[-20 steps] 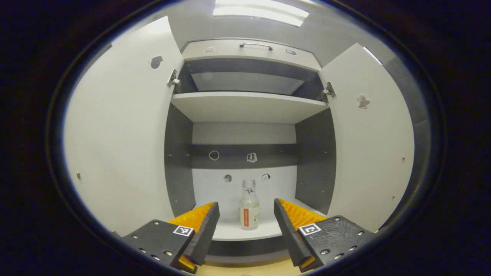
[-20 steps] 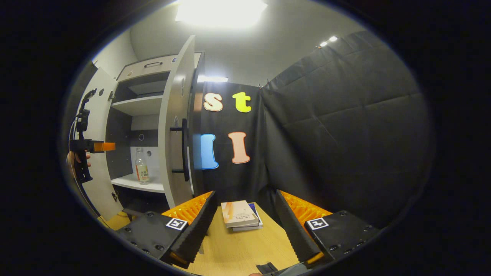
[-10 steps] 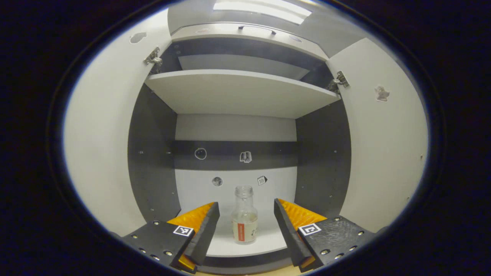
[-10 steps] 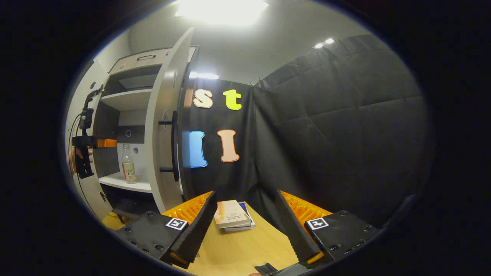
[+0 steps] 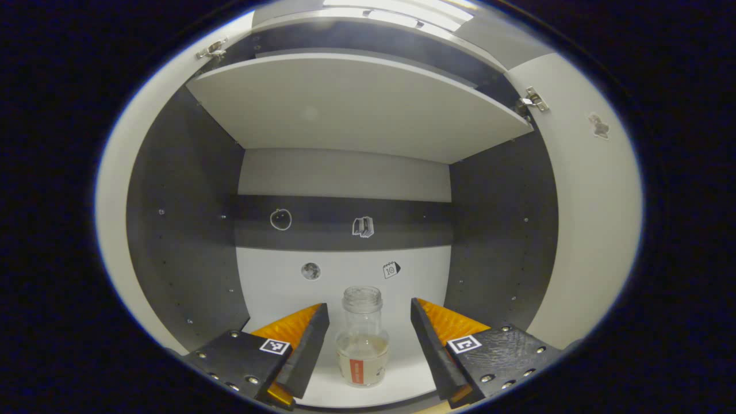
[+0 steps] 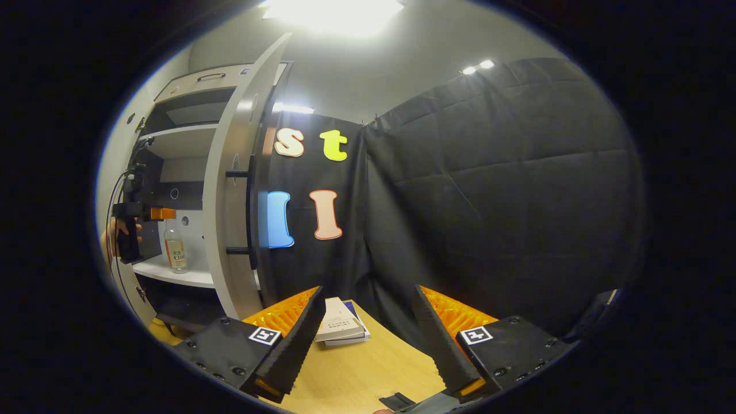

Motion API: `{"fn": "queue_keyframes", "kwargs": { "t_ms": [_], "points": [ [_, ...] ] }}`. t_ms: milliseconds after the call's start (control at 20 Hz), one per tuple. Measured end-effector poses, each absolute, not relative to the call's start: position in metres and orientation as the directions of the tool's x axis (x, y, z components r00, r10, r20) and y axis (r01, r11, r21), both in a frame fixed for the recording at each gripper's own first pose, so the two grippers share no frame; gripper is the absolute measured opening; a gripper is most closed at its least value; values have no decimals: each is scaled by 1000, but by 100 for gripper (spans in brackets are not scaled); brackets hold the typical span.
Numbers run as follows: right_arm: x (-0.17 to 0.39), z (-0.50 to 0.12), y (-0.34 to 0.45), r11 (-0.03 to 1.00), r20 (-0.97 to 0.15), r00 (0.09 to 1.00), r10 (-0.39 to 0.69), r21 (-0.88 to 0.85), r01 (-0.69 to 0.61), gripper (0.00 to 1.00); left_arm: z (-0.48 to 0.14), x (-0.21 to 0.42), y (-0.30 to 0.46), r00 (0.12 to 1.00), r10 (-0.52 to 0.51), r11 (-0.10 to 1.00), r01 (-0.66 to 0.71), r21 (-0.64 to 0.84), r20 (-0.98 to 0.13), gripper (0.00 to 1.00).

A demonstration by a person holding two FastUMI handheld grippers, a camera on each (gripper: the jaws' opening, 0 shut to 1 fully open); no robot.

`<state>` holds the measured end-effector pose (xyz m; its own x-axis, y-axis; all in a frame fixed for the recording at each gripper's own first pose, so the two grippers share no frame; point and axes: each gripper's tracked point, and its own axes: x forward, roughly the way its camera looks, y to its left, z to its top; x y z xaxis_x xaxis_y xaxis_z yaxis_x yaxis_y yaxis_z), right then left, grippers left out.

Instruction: Grasp the bottle in the cabinet with the left hand and place it on the coaster, then close the right door with the right hand and the left door with the left hand.

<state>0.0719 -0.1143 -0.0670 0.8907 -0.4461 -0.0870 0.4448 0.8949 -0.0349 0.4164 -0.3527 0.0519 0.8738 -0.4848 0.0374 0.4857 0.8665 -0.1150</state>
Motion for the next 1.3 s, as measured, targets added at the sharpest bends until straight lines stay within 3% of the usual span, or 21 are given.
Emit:
{"fn": "queue_keyframes", "kwargs": {
  "t_ms": [350, 450, 650, 1300],
  "points": [
    [69, -77, -113, 883, -115, 876, -469, -44, 467, 97, 28, 455, -365, 879, -475, 877, 471, -94, -23, 83],
    [69, -76, -113, 885, -114, 878, -466, -44, 464, 94, 24, 458, -364, 883, -468, 882, 463, -90, -38, 48],
    [65, -76, -114, 890, -114, 883, -456, -45, 454, 97, 23, 456, -366, 874, -482, 874, 477, -91, -50, 41],
    [35, -73, -120, 942, -120, 935, -334, -12, 335, 94, 59, 340, -318, 886, -462, 873, 462, -158, 35, 41]
  ]
}}
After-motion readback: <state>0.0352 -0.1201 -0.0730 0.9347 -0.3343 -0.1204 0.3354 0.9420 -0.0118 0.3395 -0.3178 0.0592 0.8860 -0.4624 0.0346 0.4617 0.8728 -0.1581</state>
